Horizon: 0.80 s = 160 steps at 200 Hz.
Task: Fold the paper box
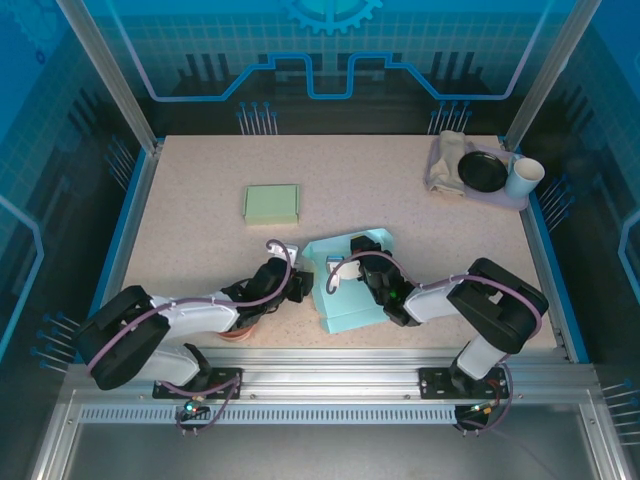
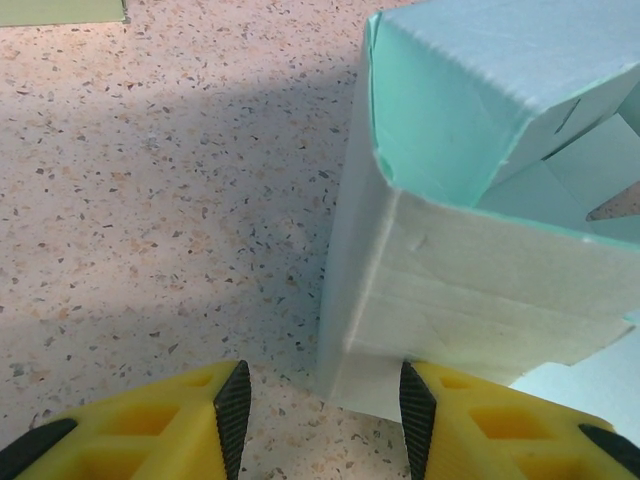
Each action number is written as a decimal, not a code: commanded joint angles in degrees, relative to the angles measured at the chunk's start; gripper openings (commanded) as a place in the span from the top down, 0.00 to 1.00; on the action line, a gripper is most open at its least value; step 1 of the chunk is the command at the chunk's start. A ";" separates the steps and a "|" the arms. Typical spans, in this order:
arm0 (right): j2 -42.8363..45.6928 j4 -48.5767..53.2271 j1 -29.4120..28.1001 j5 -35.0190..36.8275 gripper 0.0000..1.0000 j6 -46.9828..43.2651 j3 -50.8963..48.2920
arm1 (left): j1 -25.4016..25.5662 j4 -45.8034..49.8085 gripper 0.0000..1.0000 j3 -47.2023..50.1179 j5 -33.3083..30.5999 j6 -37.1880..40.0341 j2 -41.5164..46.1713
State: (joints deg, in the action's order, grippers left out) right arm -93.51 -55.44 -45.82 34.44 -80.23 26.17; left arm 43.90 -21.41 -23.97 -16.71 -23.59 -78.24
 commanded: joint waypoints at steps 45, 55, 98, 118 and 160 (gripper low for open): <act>-1.45 -2.49 -0.99 0.79 1.00 -1.95 -0.65 | 2.27 -1.99 0.53 -2.52 -0.43 0.20 -0.82; -1.39 -2.38 -1.11 0.73 1.00 -1.93 -0.69 | 2.43 -1.80 0.53 -2.87 -1.15 0.26 -1.19; -1.08 -1.81 -1.21 0.81 1.00 -1.96 -0.56 | 2.48 0.21 0.52 -4.79 -5.81 1.79 -2.70; -0.79 -1.69 -1.36 0.64 1.00 -1.82 -0.69 | 2.45 0.68 0.51 -5.31 -6.90 3.26 -3.06; 0.04 -0.63 -1.38 0.28 1.00 -1.29 -0.60 | 2.35 1.14 0.45 -7.02 -7.96 5.22 -4.29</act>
State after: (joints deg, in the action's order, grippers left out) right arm -93.78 -55.81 -46.15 35.20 -80.90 26.17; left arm 46.04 -20.14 -28.32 -21.69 -20.53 -81.23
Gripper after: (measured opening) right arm 0.044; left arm 0.535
